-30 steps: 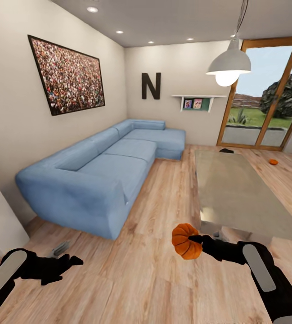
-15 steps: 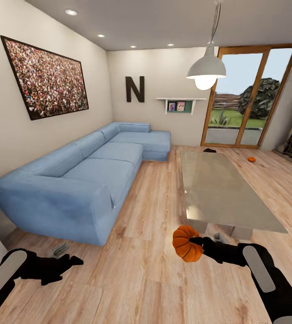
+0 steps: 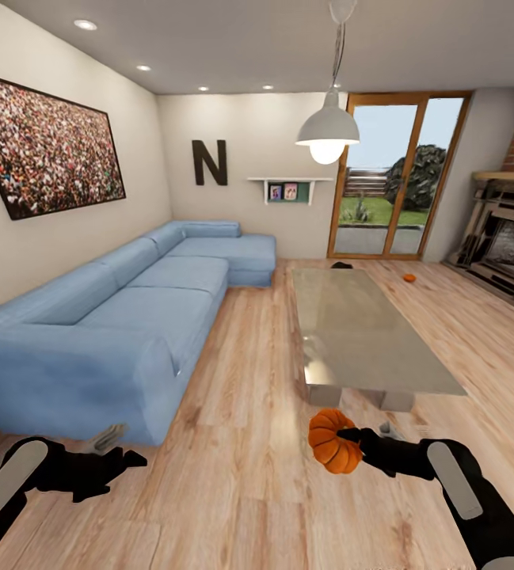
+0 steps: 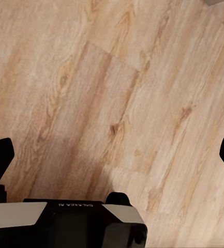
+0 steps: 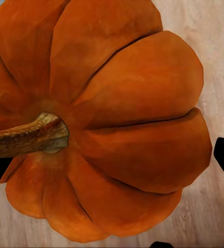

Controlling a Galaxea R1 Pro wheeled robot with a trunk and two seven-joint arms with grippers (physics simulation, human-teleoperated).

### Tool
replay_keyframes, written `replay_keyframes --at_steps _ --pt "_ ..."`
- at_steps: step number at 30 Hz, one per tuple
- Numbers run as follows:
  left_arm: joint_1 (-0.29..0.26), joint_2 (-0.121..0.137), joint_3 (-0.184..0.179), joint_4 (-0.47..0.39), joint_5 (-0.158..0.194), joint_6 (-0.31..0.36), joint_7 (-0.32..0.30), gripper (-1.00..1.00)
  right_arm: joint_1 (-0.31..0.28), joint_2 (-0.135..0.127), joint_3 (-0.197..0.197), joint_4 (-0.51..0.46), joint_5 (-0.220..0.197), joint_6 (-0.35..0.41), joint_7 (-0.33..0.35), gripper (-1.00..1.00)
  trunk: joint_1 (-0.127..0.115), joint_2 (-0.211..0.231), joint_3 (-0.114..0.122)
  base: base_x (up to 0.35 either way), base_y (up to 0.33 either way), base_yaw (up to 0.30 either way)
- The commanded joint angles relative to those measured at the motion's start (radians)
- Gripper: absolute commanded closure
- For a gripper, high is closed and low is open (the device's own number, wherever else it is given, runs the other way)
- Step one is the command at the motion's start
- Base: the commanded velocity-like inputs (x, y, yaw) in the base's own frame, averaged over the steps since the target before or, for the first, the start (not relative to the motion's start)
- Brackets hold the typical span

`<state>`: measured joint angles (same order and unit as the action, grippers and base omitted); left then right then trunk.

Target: Place each of the two pumpkins and all three candles from the living room inside a cabinet in the living room (use any cabinet), then make sure every cabinet is closed, and position the cauldron so it is next to a table in the living room.

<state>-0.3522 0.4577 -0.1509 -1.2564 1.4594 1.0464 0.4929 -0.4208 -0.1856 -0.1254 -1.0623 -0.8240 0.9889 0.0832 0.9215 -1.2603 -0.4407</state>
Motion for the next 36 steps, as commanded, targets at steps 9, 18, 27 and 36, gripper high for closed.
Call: replay_keyframes --at_steps 9,18,27,36 --pt "-0.001 0.001 -0.002 -0.001 0.01 0.0 0.01 -1.0 -0.001 0.0 -0.027 0.007 -0.001 0.004 0.006 1.0 -0.019 0.034 0.025 0.0 0.0 -0.219" --pt "-0.001 0.001 -0.002 -0.01 0.01 0.0 0.01 -1.0 -0.001 -0.001 -0.03 0.017 -0.002 0.005 0.005 1.0 -0.019 0.034 0.036 -0.002 0.0 -0.219" --pt "-0.001 0.001 -0.005 -0.062 0.01 0.0 0.012 -1.0 -0.001 -0.001 -0.079 0.048 -0.003 0.005 0.006 1.0 -0.019 0.034 0.046 -0.158 0.0 -0.219" --pt "-0.001 0.001 -0.001 -0.066 0.009 0.0 0.012 -1.0 -0.001 -0.004 -0.104 0.076 -0.003 0.004 0.006 1.0 -0.019 0.034 0.057 -0.177 0.0 -0.22"
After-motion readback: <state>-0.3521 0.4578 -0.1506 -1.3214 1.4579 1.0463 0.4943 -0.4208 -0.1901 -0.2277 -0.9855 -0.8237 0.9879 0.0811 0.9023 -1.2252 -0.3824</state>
